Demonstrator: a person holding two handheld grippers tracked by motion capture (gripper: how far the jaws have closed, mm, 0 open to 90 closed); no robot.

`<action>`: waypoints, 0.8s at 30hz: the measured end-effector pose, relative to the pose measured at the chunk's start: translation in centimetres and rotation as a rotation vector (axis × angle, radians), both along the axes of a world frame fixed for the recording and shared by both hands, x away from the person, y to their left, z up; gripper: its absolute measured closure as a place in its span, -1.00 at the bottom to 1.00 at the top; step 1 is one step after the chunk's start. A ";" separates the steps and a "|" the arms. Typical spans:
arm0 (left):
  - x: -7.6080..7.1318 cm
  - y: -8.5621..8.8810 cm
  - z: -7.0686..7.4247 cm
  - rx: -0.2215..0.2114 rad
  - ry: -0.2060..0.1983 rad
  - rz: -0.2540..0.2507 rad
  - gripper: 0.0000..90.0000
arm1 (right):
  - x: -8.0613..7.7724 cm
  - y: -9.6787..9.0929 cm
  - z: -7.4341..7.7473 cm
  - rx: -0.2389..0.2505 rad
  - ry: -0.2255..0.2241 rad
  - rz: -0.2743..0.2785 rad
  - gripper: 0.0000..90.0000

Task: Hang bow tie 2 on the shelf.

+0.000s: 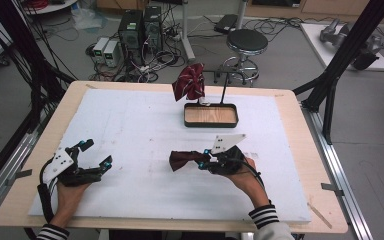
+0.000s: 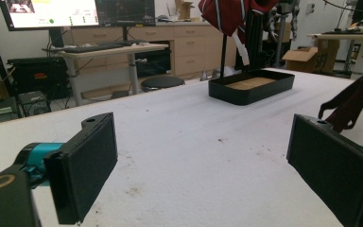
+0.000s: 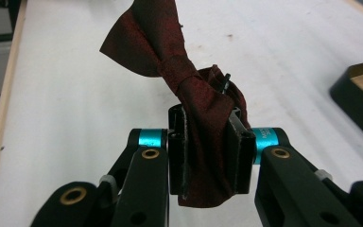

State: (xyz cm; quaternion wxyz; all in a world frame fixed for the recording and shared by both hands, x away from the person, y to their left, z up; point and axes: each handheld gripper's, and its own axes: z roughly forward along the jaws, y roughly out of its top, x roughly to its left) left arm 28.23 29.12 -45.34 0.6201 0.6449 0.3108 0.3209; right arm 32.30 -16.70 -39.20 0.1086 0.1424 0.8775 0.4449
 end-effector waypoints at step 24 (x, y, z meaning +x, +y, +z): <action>0.0 0.0 0.0 0.000 0.000 0.000 -0.78 | 0.2 -3.9 2.6 0.208 -0.155 -0.293 0.66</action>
